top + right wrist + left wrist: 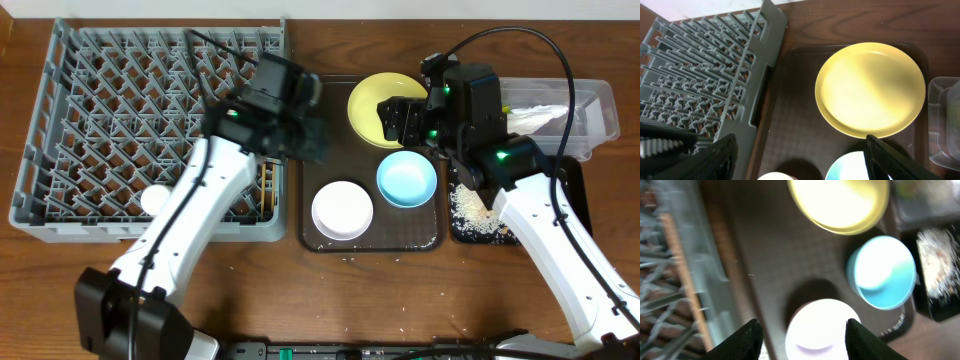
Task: Sort waste into correct bins and load items into the dishwasher
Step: 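Move the left gripper to the light-blue bowl and grasp its rim, then carry the blue bowl into the dish rack and release it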
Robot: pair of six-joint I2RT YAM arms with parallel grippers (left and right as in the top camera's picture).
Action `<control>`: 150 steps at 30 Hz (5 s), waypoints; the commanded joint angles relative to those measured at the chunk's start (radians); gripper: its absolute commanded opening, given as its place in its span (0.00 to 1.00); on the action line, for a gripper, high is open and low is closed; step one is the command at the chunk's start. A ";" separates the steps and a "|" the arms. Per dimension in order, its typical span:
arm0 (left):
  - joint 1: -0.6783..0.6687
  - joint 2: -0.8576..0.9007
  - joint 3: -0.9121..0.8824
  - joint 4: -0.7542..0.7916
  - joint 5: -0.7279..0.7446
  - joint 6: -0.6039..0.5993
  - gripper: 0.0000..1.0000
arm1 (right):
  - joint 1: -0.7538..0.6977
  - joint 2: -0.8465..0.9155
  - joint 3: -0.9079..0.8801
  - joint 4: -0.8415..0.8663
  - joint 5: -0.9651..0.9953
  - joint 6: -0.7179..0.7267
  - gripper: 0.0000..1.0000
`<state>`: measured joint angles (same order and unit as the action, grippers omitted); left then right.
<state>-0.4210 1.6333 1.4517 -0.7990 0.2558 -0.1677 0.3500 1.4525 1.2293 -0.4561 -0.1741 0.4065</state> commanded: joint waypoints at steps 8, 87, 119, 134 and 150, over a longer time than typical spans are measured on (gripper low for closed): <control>-0.169 0.145 -0.016 0.135 0.026 0.017 0.61 | -0.010 0.006 0.001 -0.164 0.312 0.083 0.77; -0.249 0.444 -0.005 0.378 -0.014 -0.020 0.07 | -0.307 0.006 0.001 -0.236 0.222 0.132 0.86; 0.120 -0.016 -0.005 0.055 -1.419 0.358 0.08 | -0.307 0.006 0.001 -0.198 0.222 0.132 0.88; 0.260 0.270 -0.010 0.180 -1.535 0.311 0.07 | -0.307 0.006 0.001 -0.199 0.222 0.132 0.88; 0.182 0.316 -0.028 0.179 -1.521 0.244 0.07 | -0.307 0.006 0.001 -0.198 0.222 0.132 0.89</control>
<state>-0.2253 1.9312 1.4376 -0.6212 -1.2526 0.1036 0.0486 1.4540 1.2282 -0.6567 0.0475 0.5236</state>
